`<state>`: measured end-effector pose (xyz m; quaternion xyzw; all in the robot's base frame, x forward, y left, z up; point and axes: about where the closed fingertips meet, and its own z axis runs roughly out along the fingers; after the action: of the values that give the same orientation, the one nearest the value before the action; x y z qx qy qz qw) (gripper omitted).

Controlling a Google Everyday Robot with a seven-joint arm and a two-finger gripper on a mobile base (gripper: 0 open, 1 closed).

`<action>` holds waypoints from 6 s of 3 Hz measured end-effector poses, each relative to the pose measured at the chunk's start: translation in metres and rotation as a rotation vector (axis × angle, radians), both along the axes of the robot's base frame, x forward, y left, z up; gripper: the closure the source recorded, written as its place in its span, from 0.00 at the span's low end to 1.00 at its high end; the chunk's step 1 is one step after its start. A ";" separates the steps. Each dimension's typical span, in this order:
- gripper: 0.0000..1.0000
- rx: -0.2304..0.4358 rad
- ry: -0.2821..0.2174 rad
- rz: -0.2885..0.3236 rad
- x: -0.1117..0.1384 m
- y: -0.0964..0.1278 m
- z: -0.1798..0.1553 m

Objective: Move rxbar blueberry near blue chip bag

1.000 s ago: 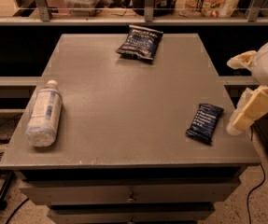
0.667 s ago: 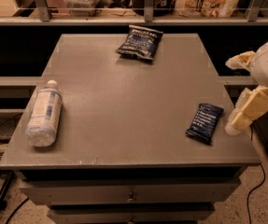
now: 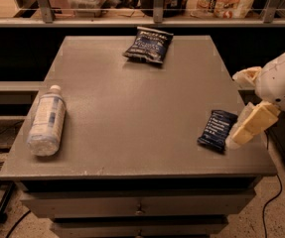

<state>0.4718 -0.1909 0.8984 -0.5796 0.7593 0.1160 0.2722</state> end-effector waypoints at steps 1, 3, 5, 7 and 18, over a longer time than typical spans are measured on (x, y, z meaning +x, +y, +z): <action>0.00 0.038 -0.002 -0.039 0.003 0.006 -0.018; 0.00 0.051 -0.007 -0.098 0.011 -0.001 -0.043; 0.00 0.019 0.002 -0.122 0.013 -0.003 -0.066; 0.29 0.005 0.027 -0.133 0.014 -0.001 -0.078; 1.00 0.346 -0.360 -0.139 0.261 0.093 0.039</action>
Offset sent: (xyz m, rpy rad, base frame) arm 0.0147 -0.0076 -0.0538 0.0575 -0.0094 -0.1305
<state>0.7332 -0.0976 0.9376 -0.4823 0.7053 0.1201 0.5056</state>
